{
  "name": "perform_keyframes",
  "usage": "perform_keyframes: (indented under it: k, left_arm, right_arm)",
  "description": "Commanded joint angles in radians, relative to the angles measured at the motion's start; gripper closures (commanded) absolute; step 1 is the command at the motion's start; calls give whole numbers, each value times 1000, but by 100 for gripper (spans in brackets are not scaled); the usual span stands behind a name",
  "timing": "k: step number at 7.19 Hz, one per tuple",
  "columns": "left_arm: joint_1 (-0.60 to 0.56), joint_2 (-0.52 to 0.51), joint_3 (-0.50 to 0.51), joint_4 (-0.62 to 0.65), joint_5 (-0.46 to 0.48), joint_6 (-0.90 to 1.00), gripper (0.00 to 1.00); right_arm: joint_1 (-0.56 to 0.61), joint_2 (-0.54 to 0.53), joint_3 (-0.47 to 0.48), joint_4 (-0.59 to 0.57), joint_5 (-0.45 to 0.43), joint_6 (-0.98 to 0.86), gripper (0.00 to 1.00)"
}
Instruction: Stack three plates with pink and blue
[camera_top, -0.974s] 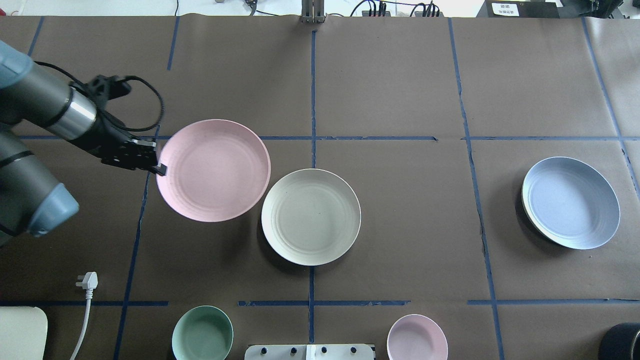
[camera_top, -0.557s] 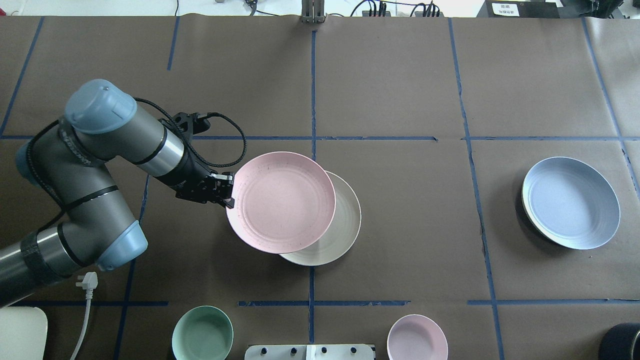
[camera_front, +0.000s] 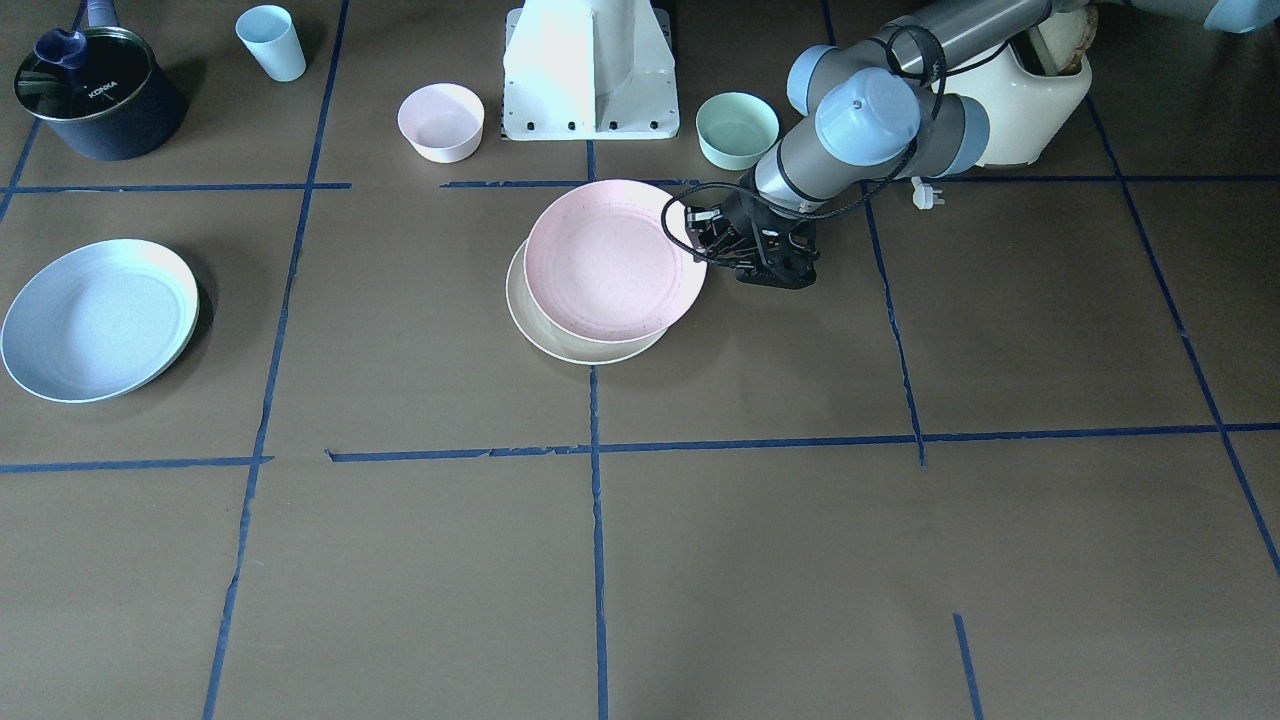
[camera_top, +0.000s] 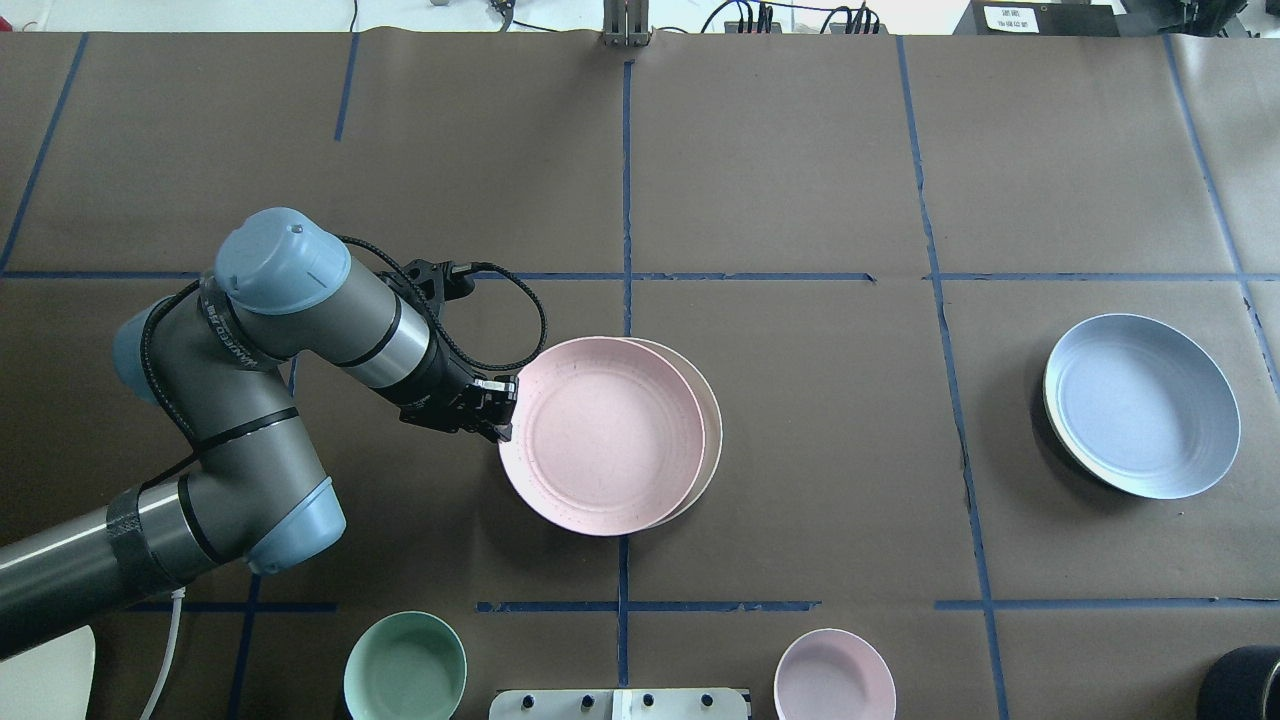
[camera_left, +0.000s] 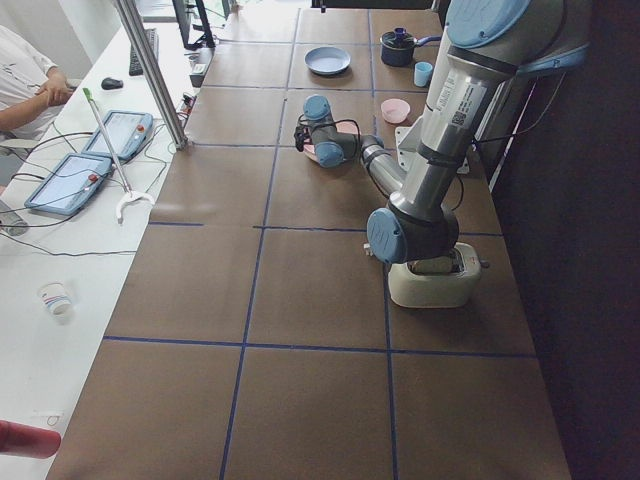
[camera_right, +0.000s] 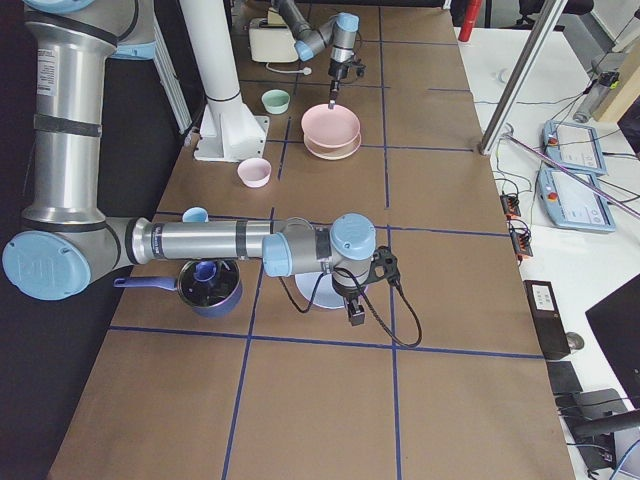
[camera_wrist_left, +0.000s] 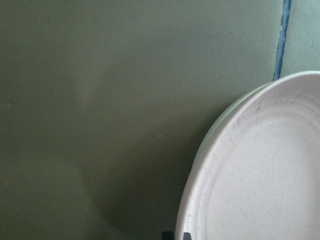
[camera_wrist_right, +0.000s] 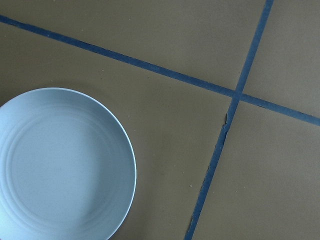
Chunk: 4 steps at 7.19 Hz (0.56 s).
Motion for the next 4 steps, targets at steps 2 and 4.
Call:
perform_keyframes:
  k: [2,4]
  left_arm:
    - [-30,-17,-25,-3,47,-2,0]
    - [-85,53,-132,5,44,-8,0]
  right_arm:
    - [0,0,-2,0,2,0,0]
    - [-34,-1,-14,0,123,35,0]
